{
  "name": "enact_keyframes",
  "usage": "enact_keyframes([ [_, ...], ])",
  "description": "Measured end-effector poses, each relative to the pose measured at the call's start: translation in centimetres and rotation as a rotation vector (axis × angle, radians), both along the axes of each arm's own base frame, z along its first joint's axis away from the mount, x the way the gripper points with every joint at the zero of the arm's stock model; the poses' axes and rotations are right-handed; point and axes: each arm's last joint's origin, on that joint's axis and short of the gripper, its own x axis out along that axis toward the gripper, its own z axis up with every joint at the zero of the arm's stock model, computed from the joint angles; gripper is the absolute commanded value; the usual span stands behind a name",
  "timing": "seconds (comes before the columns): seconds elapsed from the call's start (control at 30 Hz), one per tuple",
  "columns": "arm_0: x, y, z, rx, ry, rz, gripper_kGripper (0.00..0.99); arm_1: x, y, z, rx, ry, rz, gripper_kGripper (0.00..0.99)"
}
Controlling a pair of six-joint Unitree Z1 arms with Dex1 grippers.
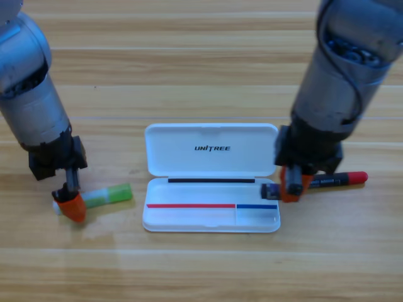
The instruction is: Clean up eraser and pencils
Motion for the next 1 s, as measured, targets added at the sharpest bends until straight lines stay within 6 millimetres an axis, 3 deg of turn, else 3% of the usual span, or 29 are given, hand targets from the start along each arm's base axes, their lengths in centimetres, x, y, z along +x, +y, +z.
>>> enact_keyframes([
  [0.3,-0.2,0.1,-0.9,-0.005,-0.008,-0.001,0.919,1.9,3.7,-4.0,-0.046,0.02,0.054,0.0],
  [0.77,0.2,-0.2,-2.4,0.007,0.012,-0.001,0.796,2.8,4.5,-6.6,-0.11,0.02,0.057,0.0],
  [0.87,0.2,-0.2,-2.5,0.006,0.014,-0.002,0.683,2.8,4.6,-6.6,-0.105,0.016,0.057,0.0],
  [0.97,0.2,-0.2,-2.5,0.005,0.016,-0.017,0.468,2.9,4.6,-6.6,-0.103,0.012,0.057,0.0],
  [1.0,0.2,-0.3,-2.5,0.005,0.016,-0.029,0.356,2.9,4.6,-6.6,-0.103,0.01,0.056,0.0],
])
